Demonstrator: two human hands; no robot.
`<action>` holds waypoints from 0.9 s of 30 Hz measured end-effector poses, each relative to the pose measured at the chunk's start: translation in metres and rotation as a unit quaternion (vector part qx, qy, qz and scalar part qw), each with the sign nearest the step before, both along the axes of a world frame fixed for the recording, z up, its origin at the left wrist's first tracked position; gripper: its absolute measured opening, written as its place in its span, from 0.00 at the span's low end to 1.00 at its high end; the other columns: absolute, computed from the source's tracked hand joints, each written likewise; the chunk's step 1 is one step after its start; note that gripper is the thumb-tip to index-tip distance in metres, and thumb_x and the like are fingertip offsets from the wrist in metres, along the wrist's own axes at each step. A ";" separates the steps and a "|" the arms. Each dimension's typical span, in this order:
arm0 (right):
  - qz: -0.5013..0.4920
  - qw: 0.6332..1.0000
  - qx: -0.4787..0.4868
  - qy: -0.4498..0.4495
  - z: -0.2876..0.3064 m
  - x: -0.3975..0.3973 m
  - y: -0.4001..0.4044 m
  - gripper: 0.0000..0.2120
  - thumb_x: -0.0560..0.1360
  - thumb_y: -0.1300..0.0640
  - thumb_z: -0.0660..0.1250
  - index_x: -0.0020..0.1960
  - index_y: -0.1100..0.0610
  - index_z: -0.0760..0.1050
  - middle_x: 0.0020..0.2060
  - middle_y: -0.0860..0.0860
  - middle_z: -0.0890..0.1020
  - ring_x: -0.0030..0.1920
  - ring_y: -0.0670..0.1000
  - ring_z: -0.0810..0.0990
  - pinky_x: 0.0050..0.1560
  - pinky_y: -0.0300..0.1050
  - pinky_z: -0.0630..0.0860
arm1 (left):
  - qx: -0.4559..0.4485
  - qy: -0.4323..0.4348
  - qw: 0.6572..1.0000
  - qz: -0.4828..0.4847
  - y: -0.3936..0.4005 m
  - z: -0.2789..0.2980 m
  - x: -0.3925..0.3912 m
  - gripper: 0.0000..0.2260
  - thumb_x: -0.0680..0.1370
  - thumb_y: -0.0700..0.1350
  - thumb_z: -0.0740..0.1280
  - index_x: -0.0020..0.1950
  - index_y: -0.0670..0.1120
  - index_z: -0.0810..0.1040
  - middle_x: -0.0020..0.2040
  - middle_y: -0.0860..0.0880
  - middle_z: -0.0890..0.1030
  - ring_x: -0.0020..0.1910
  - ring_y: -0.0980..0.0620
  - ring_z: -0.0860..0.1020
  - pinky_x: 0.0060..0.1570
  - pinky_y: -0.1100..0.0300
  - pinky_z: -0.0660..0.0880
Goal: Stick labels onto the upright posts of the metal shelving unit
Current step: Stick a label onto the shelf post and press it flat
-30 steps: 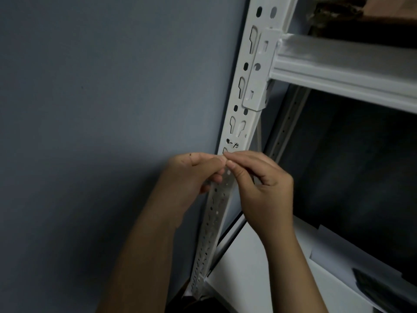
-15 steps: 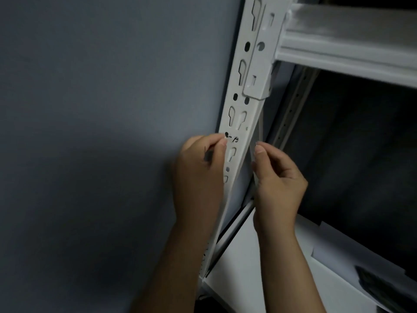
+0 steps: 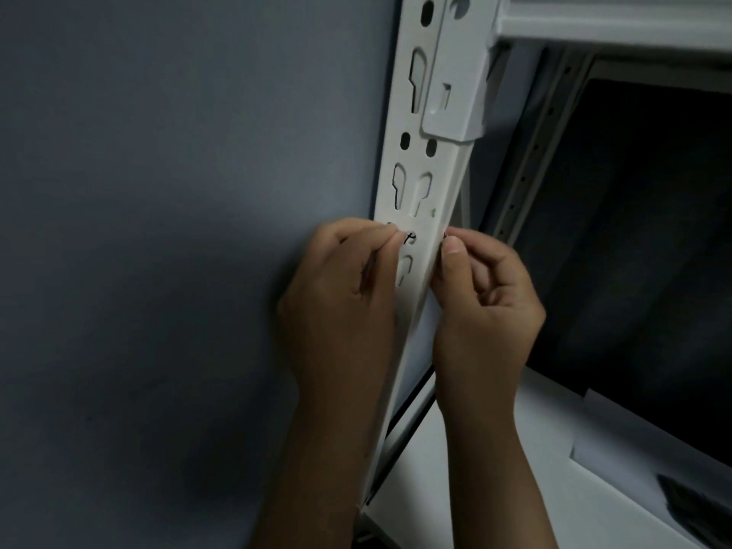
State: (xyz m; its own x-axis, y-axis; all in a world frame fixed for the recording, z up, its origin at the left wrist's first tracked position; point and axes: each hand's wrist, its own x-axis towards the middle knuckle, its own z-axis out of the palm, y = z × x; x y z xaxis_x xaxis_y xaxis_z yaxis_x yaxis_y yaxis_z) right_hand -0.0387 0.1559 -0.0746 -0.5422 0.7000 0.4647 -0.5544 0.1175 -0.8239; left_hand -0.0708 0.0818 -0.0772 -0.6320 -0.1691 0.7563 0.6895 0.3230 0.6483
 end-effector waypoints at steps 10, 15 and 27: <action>-0.020 1.000 0.013 0.001 -0.001 0.000 -0.003 0.06 0.77 0.64 0.66 0.48 0.55 0.79 0.41 0.51 0.84 0.44 0.46 0.84 0.49 0.39 0.80 | -0.069 0.053 0.996 0.002 -0.007 -0.001 -0.002 0.05 0.75 0.44 0.69 0.48 0.45 0.83 0.48 0.51 0.81 0.43 0.57 0.78 0.41 0.59 0.79; -0.027 1.000 0.001 0.005 -0.001 -0.001 -0.005 0.06 0.76 0.65 0.66 0.48 0.55 0.79 0.41 0.51 0.84 0.43 0.45 0.84 0.47 0.36 0.79 | -0.076 0.102 0.990 0.058 0.002 -0.004 0.001 0.04 0.76 0.41 0.69 0.42 0.43 0.82 0.43 0.48 0.81 0.37 0.53 0.78 0.33 0.55 0.77; -0.030 1.000 -0.003 0.005 0.000 -0.001 -0.007 0.06 0.76 0.65 0.66 0.46 0.55 0.78 0.38 0.46 0.83 0.42 0.41 0.83 0.44 0.31 0.77 | -0.025 0.103 0.993 0.049 0.015 -0.014 -0.005 0.08 0.76 0.45 0.65 0.40 0.42 0.79 0.42 0.47 0.77 0.36 0.55 0.75 0.33 0.62 0.73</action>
